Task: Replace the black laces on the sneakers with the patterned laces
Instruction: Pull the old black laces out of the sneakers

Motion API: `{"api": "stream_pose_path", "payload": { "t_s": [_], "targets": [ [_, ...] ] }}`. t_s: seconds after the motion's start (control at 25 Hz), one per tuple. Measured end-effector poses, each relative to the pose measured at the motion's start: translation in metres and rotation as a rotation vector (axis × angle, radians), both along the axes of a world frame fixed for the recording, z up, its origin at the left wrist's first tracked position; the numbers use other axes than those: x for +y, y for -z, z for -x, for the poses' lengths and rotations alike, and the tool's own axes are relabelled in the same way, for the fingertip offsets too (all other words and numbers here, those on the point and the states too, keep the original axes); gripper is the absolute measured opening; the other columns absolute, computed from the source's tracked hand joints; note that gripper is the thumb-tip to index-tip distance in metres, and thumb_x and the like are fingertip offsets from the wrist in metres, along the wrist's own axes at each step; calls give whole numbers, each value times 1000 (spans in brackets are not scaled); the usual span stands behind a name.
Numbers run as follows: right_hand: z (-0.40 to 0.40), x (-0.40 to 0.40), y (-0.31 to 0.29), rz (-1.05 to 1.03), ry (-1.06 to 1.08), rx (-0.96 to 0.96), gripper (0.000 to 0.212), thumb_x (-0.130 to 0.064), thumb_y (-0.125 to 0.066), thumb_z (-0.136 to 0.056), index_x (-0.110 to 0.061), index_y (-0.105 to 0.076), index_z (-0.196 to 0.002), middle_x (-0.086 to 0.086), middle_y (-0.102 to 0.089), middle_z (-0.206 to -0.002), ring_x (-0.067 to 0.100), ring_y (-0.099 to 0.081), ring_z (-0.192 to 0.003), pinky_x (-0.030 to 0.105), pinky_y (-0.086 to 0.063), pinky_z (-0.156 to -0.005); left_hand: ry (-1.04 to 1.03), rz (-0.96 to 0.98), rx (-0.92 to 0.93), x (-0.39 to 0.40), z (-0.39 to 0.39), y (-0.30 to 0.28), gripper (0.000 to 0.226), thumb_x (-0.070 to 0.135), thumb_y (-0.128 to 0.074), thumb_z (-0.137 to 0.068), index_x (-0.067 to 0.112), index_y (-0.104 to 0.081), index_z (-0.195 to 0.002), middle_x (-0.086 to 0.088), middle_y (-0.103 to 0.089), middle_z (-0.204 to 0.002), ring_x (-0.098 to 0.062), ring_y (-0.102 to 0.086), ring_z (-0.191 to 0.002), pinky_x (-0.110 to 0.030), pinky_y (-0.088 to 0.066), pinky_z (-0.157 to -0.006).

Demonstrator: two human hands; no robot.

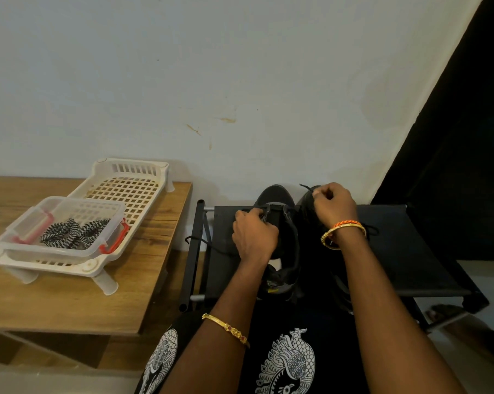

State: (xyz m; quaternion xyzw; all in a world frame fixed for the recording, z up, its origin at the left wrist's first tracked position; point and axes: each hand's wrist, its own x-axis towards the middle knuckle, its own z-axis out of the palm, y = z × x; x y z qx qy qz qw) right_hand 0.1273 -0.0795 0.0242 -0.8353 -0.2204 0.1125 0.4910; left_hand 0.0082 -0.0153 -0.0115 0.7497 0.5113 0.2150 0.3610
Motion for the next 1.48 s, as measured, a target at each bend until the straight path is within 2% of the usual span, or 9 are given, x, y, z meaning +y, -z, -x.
{"api": "stream_pose_path", "payload": {
  "t_s": [0.2, 0.28, 0.44, 0.6, 0.76, 0.96, 1.12, 1.36, 1.48],
  "targets": [
    [5, 10, 1, 76, -119, -7, 52, -12, -54, -85, -15, -42, -136, 8, -48, -127, 25, -48, -117, 35, -37, -102, 61, -19, 55, 8, -1, -1, 42, 25, -57, -87, 15, -55, -128, -11, -48, -122, -31, -49, -113, -46, -46, -95],
    [9, 10, 0, 181, -136, -155, 42, -20, -56, -79, -13, -58, -120, 12, -52, -127, 32, -48, -119, 45, -39, -103, 118, -67, 52, 19, -3, -4, 45, 28, -58, -86, 15, -55, -129, -12, -50, -122, -30, -49, -114, -45, -46, -95],
    [26, 13, 6, 441, -450, -64, 24, -23, -60, -75, -8, -58, -93, 16, -59, -99, 32, -57, -89, 32, -48, -66, 208, -71, -29, 37, -9, -6, 37, 16, -56, -88, 16, -61, -125, -9, -61, -124, -25, -59, -109, -37, -50, -94],
    [35, 24, 16, 537, -294, -187, 40, -26, -56, -84, -6, -52, -120, 17, -51, -122, 36, -52, -110, 37, -45, -82, 308, -49, 43, 43, -19, 0, 34, 14, -52, -88, 18, -67, -119, -11, -63, -123, -25, -61, -107, -37, -50, -96],
    [22, 27, 16, 471, -237, -49, 29, -22, -53, -84, -8, -65, -107, 14, -62, -102, 33, -58, -91, 28, -42, -71, 338, -57, 130, 47, -27, 9, 34, 30, -55, -77, 37, -71, -106, -11, -61, -107, -31, -59, -100, -45, -53, -90],
    [4, 21, 10, 386, -204, 108, 13, -17, -50, -83, -7, -58, -82, 13, -55, -80, 28, -51, -76, 29, -37, -66, 323, -210, 231, 30, -35, -4, 28, 25, -57, -90, 24, -67, -117, -13, -43, -125, -32, -42, -117, -45, -44, -98],
    [-2, 24, 7, 362, -220, 199, 15, -9, -54, -77, -6, -51, -63, 8, -50, -64, 25, -49, -66, 31, -40, -59, 274, -106, 259, 33, -43, -7, 19, 26, -59, -91, 21, -65, -109, -12, -38, -128, -32, -35, -123, -44, -38, -100],
    [1, 32, 9, 375, -224, 202, 20, -12, -53, -76, -10, -42, -60, 6, -42, -61, 22, -41, -57, 27, -31, -52, 284, -150, 276, 40, -47, -1, 20, 19, -47, -96, 15, -61, -108, -15, -44, -123, -34, -44, -115, -38, -36, -96],
    [-2, 31, 10, 370, -234, 208, 13, -15, -55, -77, -3, -60, -76, 9, -54, -74, 25, -51, -71, 31, -41, -64, 265, -86, 160, 46, -41, -6, 8, 13, -51, -92, 12, -59, -95, -13, -54, -113, -28, -55, -100, -35, -45, -92]
  ]
}}
